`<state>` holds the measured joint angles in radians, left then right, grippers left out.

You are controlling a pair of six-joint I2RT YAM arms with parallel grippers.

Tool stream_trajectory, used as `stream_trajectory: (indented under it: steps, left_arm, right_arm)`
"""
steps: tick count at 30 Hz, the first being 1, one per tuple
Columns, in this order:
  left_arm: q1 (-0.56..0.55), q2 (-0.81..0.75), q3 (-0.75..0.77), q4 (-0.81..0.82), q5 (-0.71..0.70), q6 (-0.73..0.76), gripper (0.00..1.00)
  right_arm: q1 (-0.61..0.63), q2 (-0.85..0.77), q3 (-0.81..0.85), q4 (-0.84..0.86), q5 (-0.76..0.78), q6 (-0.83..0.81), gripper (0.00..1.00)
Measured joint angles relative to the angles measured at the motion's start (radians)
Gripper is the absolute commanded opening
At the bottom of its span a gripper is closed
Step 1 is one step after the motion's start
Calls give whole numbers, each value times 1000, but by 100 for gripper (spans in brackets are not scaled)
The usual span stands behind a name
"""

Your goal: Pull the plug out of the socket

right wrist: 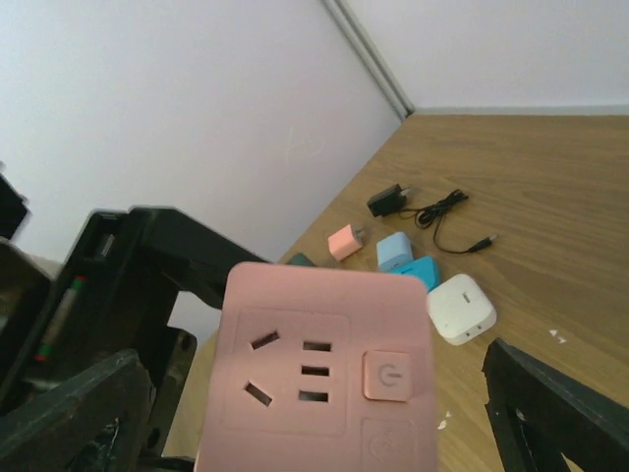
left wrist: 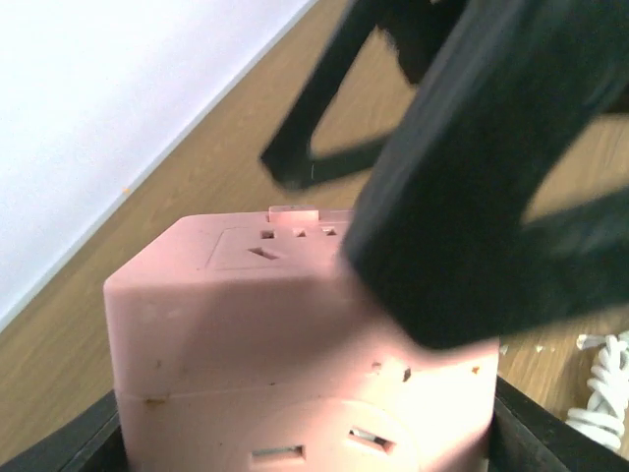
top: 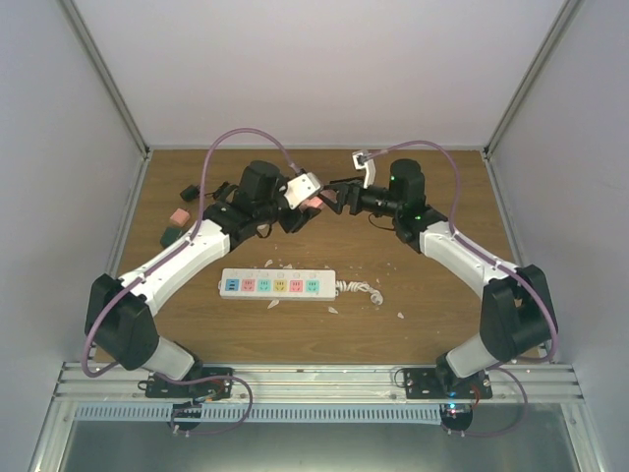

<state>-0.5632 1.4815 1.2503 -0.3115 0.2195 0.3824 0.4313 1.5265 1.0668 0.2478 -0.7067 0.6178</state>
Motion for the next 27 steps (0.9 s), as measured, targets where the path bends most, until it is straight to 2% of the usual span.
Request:
stream_trajectory:
  steps: [5, 10, 19, 27]
  left_arm:
    - [55, -11, -38, -27, 29, 11, 26]
    - [162, -23, -61, -90, 78, 29, 26]
    - [369, -23, -72, -204, 125, 92, 27]
    - [482, 19, -79, -334, 86, 180, 28]
  right_arm:
    - [-40, -10, -2, 6, -20, -60, 100]
    - [-51, -30, -2, -37, -55, -213, 100]
    - [-51, -40, 1, -261, -117, -589, 100]
    - [-51, -38, 5, -424, -129, -787, 100]
